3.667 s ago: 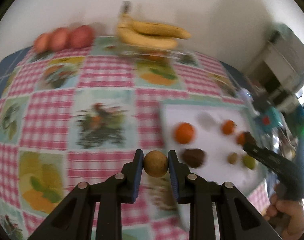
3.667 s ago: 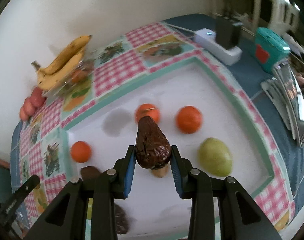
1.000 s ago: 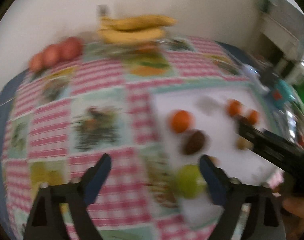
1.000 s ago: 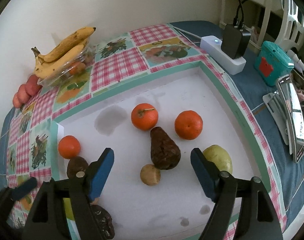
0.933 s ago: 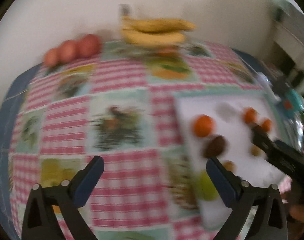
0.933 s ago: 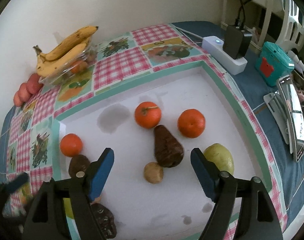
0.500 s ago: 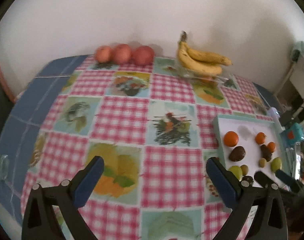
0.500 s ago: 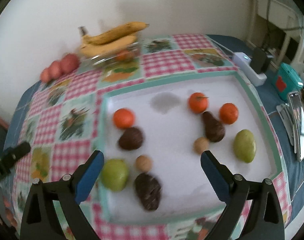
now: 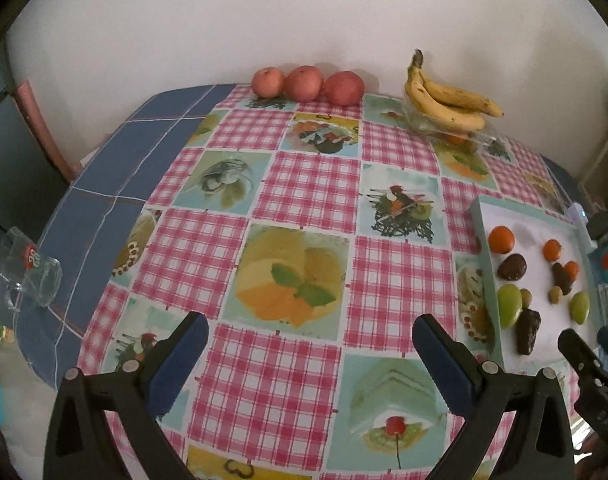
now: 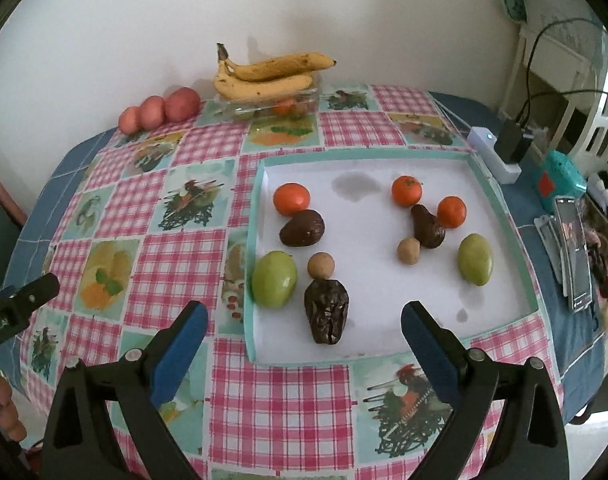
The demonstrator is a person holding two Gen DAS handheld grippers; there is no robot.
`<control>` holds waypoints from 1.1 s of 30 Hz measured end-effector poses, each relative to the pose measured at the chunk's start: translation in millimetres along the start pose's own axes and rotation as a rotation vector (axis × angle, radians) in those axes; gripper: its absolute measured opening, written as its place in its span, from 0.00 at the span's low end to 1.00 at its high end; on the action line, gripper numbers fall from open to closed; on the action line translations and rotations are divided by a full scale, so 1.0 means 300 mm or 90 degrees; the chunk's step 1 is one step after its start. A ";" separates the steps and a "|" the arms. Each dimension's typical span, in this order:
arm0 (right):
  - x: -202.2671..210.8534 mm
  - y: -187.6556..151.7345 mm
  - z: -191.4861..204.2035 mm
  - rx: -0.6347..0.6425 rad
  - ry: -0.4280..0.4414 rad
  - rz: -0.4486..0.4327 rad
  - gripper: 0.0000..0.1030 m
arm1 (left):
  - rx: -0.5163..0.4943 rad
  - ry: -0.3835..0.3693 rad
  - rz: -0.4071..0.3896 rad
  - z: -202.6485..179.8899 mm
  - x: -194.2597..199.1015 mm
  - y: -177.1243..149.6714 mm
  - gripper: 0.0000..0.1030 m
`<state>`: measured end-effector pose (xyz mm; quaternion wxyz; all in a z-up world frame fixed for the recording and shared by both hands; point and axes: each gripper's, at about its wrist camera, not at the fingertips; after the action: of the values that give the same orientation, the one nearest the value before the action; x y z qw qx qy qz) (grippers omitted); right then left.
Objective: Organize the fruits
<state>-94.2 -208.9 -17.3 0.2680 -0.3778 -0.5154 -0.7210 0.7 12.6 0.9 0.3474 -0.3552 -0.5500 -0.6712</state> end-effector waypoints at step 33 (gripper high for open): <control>0.005 -0.006 0.019 0.014 0.010 0.001 0.95 | -0.089 0.020 0.031 -0.080 -0.030 -0.023 1.00</control>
<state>-95.0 -202.8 -15.9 0.2766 -0.3696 -0.5209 -0.7180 -2.9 -9.3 -13.7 0.3467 -0.3815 -0.4874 -0.7048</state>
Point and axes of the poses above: each gripper's, at about its wrist camera, not at the fingertips, and x roughly against the way its jaws point, z to its left, y to its top, and after that the axes turned 10 degrees about y, right-handed
